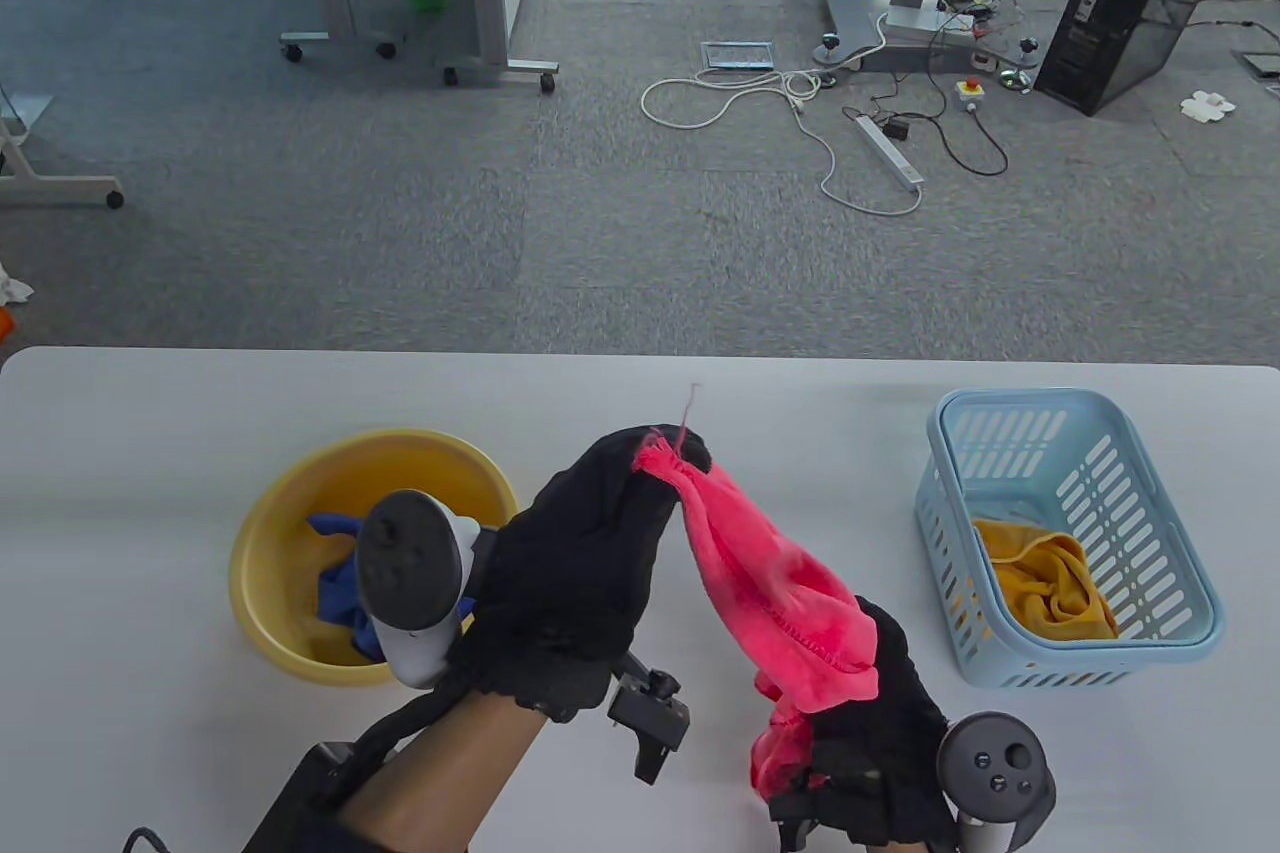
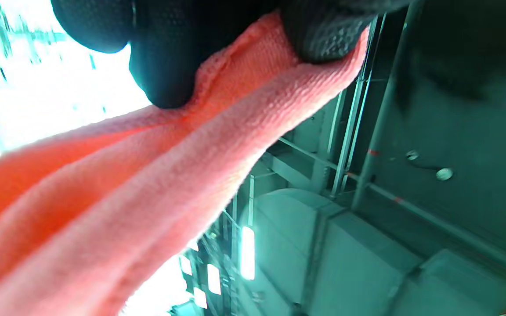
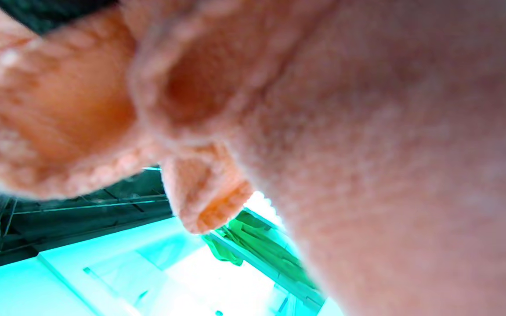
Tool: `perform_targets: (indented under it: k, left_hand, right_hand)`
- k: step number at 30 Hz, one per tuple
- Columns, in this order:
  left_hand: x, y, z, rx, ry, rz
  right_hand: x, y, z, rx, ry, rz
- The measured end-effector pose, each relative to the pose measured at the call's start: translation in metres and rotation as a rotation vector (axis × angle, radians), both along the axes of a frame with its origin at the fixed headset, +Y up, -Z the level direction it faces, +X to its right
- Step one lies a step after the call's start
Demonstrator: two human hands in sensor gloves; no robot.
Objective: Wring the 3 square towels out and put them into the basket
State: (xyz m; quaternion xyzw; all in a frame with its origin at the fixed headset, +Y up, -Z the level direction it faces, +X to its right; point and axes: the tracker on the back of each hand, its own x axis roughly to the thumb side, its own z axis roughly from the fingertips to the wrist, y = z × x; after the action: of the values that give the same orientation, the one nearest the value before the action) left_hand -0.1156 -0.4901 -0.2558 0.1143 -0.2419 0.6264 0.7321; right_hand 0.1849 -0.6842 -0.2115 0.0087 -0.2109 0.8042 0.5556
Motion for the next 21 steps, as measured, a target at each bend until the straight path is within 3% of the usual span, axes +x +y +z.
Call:
perform_targets:
  k: [4, 7, 14, 21]
  left_hand:
    - [-0.017, -0.012, -0.008, 0.002, 0.091, -0.033]
    - [-0.026, -0.032, -0.014, -0.066, 0.138, -0.014]
    - [-0.029, -0.086, -0.023, -0.193, 0.157, -0.040]
    - [-0.020, -0.129, -0.026, -0.243, 0.145, -0.221]
  right_hand:
    - [0.003, 0.006, 0.004, 0.027, -0.035, 0.027]
    - [0.004, 0.011, 0.007, 0.043, -0.037, 0.028]
    - [0.003, 0.018, 0.012, 0.082, -0.029, 0.028]
    - [0.003, 0.024, 0.015, 0.111, -0.023, 0.027]
